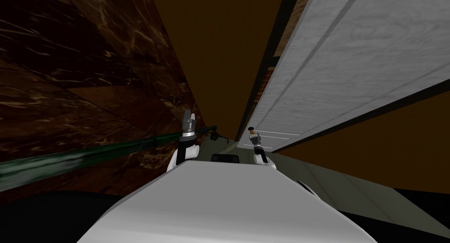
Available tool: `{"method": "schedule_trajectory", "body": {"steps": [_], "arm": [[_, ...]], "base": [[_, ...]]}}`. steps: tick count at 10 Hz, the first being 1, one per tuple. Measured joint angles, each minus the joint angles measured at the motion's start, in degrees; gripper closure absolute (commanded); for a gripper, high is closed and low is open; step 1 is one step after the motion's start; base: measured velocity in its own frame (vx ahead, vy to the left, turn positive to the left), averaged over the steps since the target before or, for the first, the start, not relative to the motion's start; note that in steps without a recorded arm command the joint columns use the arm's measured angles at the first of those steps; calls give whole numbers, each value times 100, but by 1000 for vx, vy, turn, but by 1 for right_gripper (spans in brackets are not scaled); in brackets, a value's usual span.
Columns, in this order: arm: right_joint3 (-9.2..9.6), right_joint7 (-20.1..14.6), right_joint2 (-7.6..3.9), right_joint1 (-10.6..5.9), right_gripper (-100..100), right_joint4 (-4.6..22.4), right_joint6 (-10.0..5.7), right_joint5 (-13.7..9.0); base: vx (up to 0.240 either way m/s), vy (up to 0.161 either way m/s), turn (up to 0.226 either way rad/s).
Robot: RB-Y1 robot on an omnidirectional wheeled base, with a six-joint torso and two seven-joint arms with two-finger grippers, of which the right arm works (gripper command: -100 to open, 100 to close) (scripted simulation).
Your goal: Pull the door open
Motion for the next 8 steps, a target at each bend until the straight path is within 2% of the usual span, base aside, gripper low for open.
{"method": "schedule_trajectory", "body": {"steps": [8], "arm": [[317,-1148,10,55,-100,-207,75,-485]], "base": [[-52,-16,19]]}}
